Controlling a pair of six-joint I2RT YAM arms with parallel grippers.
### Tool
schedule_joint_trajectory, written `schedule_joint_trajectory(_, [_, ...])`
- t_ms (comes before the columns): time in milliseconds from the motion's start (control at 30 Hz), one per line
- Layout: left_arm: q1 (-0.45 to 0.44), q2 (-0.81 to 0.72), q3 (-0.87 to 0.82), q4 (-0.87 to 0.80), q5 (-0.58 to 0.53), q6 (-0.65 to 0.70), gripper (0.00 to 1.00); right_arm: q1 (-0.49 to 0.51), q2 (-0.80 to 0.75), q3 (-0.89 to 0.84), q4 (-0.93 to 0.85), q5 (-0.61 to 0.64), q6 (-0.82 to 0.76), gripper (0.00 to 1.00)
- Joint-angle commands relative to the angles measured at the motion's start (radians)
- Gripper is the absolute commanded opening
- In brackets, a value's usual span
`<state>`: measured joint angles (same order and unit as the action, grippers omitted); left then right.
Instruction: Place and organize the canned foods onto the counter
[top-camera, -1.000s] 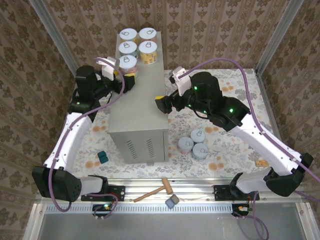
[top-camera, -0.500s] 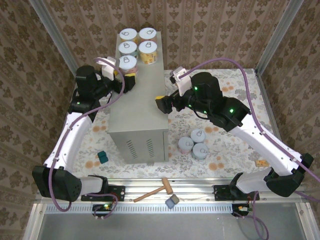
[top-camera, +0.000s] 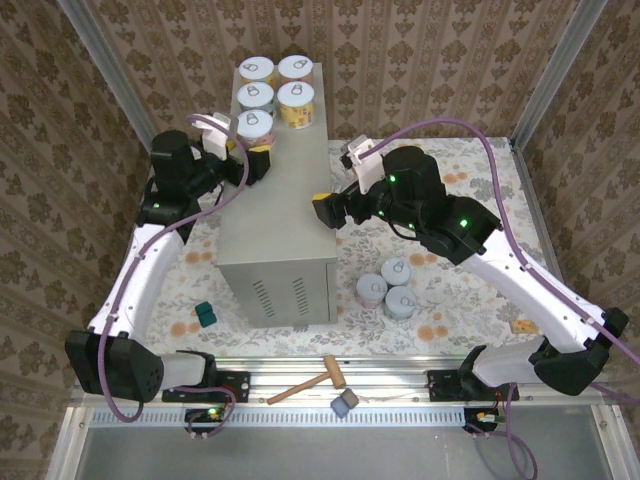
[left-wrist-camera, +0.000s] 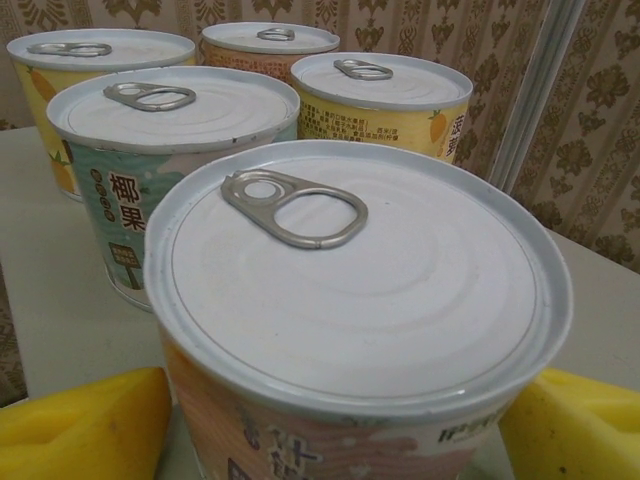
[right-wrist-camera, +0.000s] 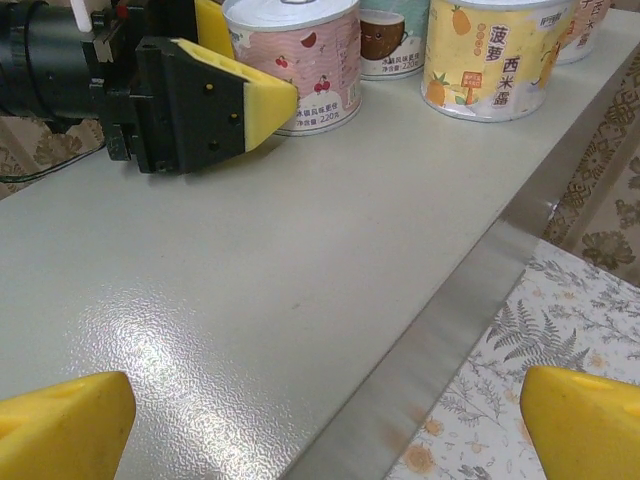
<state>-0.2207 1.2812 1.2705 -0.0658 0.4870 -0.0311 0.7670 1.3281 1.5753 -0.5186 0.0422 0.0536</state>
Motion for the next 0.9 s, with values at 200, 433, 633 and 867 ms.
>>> schedule_joint_trajectory(200, [0.009,-0.08,-0.001,-0.086,-0.036,-0.011,1.0,-0.01,-0.016,0.013,0.025,0.01,0.008,1.0])
schedule_joint_trajectory(433, [0.014,-0.194,0.026,-0.249,-0.2,-0.027,1.0,-0.013,0.01,0.069,-0.008,0.024,-0.003,1.0])
schedule_joint_trajectory(633, [0.056,-0.263,0.056,-0.332,-0.259,-0.031,1.0,-0.014,0.049,0.144,-0.058,0.046,-0.006,1.0])
schedule_joint_trajectory(867, [0.119,-0.241,0.096,-0.374,-0.303,-0.061,1.0,-0.013,0.135,0.247,-0.109,0.088,0.032,1.0])
